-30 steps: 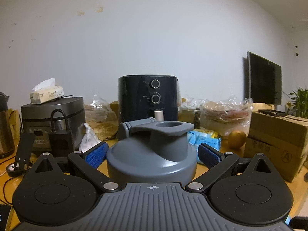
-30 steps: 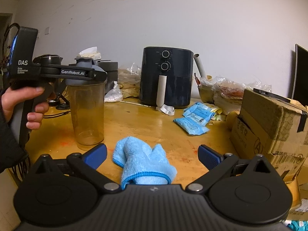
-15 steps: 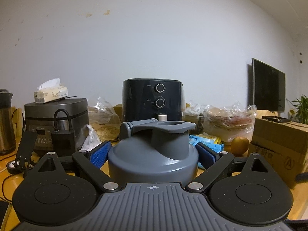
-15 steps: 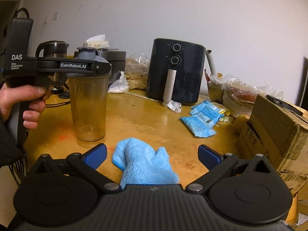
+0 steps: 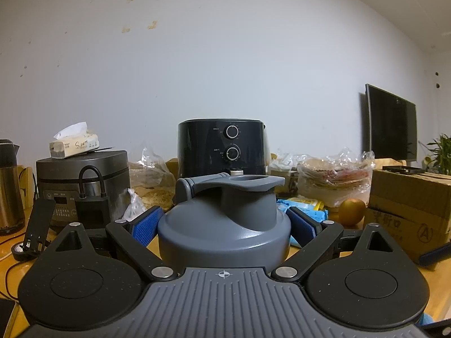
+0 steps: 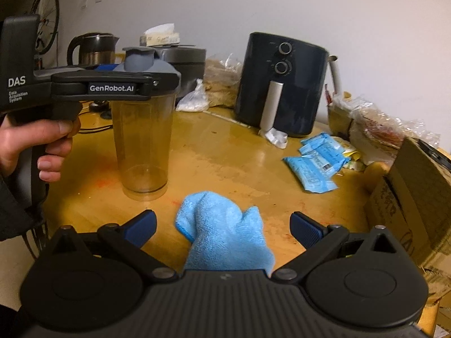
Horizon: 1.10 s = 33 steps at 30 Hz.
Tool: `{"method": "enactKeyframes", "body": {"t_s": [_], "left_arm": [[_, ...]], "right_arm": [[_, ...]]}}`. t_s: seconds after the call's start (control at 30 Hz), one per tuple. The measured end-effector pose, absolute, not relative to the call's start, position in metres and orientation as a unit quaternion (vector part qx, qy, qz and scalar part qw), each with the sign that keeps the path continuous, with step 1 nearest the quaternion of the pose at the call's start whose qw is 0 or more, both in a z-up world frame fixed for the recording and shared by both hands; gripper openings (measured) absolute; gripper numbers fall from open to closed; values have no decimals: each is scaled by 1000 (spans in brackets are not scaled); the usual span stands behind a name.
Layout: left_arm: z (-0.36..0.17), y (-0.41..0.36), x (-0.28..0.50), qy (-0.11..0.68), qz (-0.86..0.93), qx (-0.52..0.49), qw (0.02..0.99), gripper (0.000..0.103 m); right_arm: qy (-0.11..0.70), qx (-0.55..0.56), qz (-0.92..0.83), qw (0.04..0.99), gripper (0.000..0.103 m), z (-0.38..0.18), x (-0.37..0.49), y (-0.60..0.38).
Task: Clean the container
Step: 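Lower the right gripper toward the blue cloth while the left gripper holds the bottle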
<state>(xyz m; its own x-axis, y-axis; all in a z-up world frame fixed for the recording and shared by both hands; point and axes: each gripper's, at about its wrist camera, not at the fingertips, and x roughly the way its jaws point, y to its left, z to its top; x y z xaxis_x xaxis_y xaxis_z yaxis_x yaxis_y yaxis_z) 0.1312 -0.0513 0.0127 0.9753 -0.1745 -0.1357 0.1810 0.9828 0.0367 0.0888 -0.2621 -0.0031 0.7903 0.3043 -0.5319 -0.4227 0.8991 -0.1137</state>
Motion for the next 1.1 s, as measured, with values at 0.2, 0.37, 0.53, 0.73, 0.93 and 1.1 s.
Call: {"method": "enactKeyframes", "body": {"t_s": [0.2,0.37,0.53,0.73,0.93,1.1], "left_arm": [[13,-52,131,66,-89,25,994,95],[13,-51,132,66,-90,26,993,95],[13,-50,132,66,-90,26,993,95],[13,-50,132,67,-90,28,993,95],[7,-48,136,86,-94,19,992,96],[0,-42,143,111,-105,-17,988,93]], "right_arm": [[283,-121,212,928,103,-2,104,-257],[317,-108,228,914,103,-9,121,-256],[346,-99,237,902,103,-15,135,-254],[369,-77,238,895,103,-18,149,-258],[373,-80,230,895,103,-19,158,-256],[376,-92,224,894,103,-22,163,-252]]}}
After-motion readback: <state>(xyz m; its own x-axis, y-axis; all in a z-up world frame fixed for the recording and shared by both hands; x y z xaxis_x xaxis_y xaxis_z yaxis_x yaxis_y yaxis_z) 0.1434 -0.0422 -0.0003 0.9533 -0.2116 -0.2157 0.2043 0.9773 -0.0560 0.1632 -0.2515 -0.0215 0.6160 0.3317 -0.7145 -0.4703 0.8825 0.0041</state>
